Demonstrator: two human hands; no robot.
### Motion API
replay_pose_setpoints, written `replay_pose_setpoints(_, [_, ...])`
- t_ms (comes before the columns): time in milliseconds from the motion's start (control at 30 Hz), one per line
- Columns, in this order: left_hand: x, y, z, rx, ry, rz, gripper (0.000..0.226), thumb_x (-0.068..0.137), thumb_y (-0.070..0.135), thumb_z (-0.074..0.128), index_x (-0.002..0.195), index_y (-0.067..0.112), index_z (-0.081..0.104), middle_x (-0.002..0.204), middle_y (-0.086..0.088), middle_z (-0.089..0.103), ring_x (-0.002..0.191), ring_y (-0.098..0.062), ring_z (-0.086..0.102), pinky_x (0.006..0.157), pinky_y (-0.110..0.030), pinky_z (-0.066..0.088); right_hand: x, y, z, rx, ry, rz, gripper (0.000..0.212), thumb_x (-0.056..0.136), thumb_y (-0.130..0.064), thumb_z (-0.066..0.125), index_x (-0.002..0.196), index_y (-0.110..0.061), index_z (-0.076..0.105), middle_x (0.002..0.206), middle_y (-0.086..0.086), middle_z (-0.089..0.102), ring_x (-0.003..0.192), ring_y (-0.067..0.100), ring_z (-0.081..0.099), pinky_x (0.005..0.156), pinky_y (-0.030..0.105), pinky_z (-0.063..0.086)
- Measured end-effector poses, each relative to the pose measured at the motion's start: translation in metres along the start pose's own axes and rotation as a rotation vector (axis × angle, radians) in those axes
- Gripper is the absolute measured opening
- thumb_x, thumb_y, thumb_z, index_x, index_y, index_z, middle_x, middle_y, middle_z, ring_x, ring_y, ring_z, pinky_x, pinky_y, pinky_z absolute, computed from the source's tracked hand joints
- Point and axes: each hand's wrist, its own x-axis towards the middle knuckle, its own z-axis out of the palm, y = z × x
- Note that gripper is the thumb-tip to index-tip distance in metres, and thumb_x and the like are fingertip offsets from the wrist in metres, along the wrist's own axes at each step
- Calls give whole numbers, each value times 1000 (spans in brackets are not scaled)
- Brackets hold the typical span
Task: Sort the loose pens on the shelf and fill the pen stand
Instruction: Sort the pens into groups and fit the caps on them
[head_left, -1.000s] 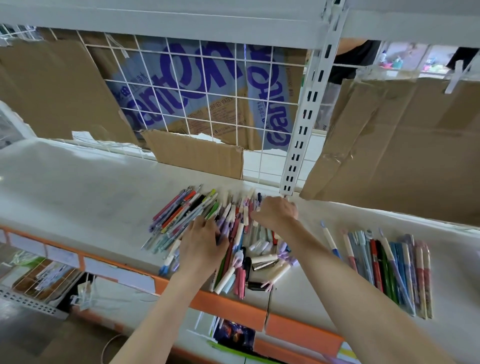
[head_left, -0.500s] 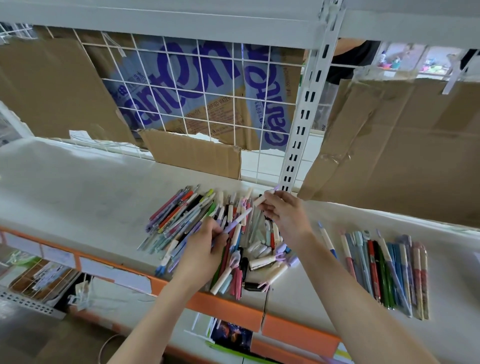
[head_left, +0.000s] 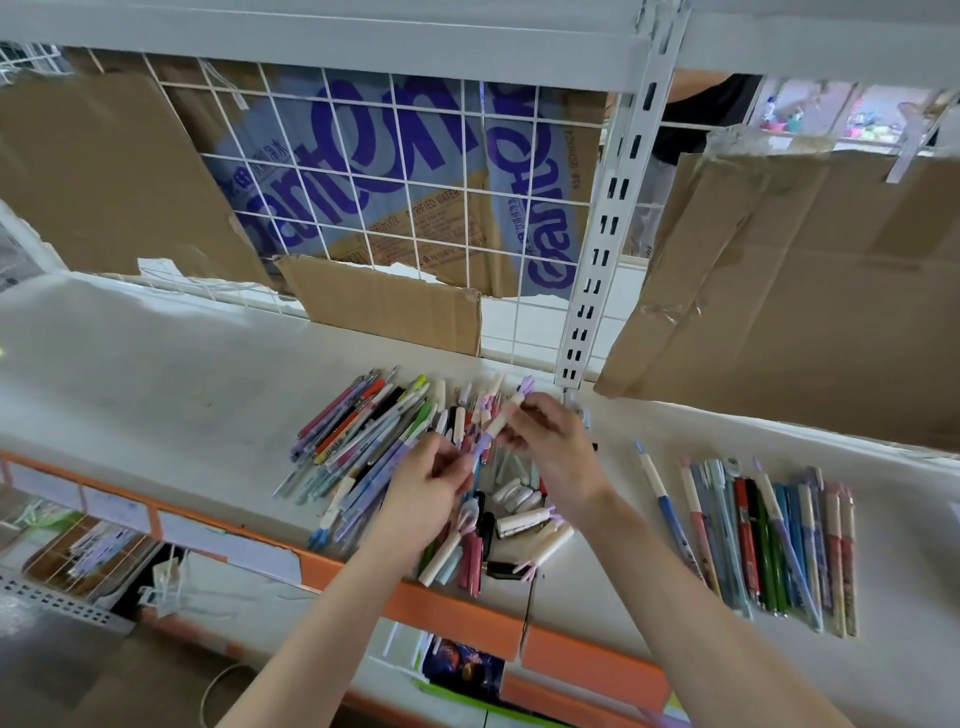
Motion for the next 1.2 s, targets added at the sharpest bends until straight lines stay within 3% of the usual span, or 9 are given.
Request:
replay_pose_setpoints(100, [-4, 5, 7, -474, -76, -204, 23, 95, 0, 46, 74, 10, 42, 55, -1, 47, 38, -5, 28, 35, -16, 23, -3, -2, -3, -25, 3, -7, 23, 93, -13, 55, 87, 10, 55, 72, 11, 58, 62, 10, 58, 61, 18, 47])
replay_pose_setpoints(200, [-7, 6, 15, -589, -101, -239, 22, 94, 1, 46, 75, 9, 41, 53, -1, 50, 38, -5, 29, 33, -14, 20, -3, -4, -4, -48, 13, 13, 18, 95, -15, 54, 87, 2, 56, 74, 12, 60, 64, 12, 57, 65, 22, 49])
replay_pose_setpoints(367, [0, 3, 13, 145, -32, 57, 23, 99, 26, 43, 84, 12, 54, 67, 8, 60, 56, -8, 53, 52, -19, 41, 0, -9, -18, -196, 109, 14, 13, 95, -21, 53, 85, -13, 50, 64, 4, 56, 54, 10, 49, 58, 23, 41])
replay_pose_setpoints(467, [8, -4, 0, 612, 131, 279, 16, 98, 27, 44, 94, 16, 55, 85, 9, 57, 70, -3, 53, 57, -14, 36, -1, -13, -37, -439, 200, -66, 9, 94, -24, 55, 94, -17, 49, 58, -5, 51, 46, 0, 43, 48, 11, 33])
replay_pose_setpoints(567, [15, -14, -13, 869, 270, 301, 12, 95, 25, 48, 96, 15, 54, 98, -1, 54, 75, -13, 51, 56, -22, 35, -4, -3, -65, -793, 260, -96, 25, 94, -26, 55, 115, -15, 45, 60, -3, 50, 55, 8, 48, 53, 19, 37])
replay_pose_setpoints(667, [18, -21, -19, 959, 306, 239, 19, 96, 34, 45, 95, 15, 50, 100, -3, 50, 74, -15, 47, 52, -24, 31, -8, 9, -84, -1120, 268, -72, 32, 96, -28, 51, 124, -14, 45, 79, 8, 60, 70, 24, 57, 61, 30, 45])
replay_pose_setpoints(867, [21, -26, -16, 1009, 303, 234, 24, 93, 36, 50, 101, 14, 55, 102, -3, 57, 85, -20, 57, 61, -28, 38, -22, 27, -99, -1303, 273, -107, 23, 91, -14, 53, 113, -5, 57, 104, 13, 64, 97, 30, 57, 76, 33, 39])
replay_pose_setpoints(1000, [21, -28, -18, 1006, 294, 261, 20, 92, 34, 51, 94, 15, 55, 90, -1, 60, 79, -19, 56, 59, -28, 37, -22, 24, -100, -1396, 333, -32, 25, 83, 0, 50, 108, -3, 53, 104, 16, 51, 87, 26, 48, 72, 30, 35])
replay_pose_setpoints(1200, [21, -31, -21, 977, 287, 236, 21, 94, 33, 46, 93, 15, 57, 85, 1, 60, 73, -16, 54, 56, -27, 34, 2, 6, -44, -1216, 160, -120, 22, 90, -3, 47, 111, -3, 52, 109, 10, 51, 95, 24, 52, 80, 31, 45])
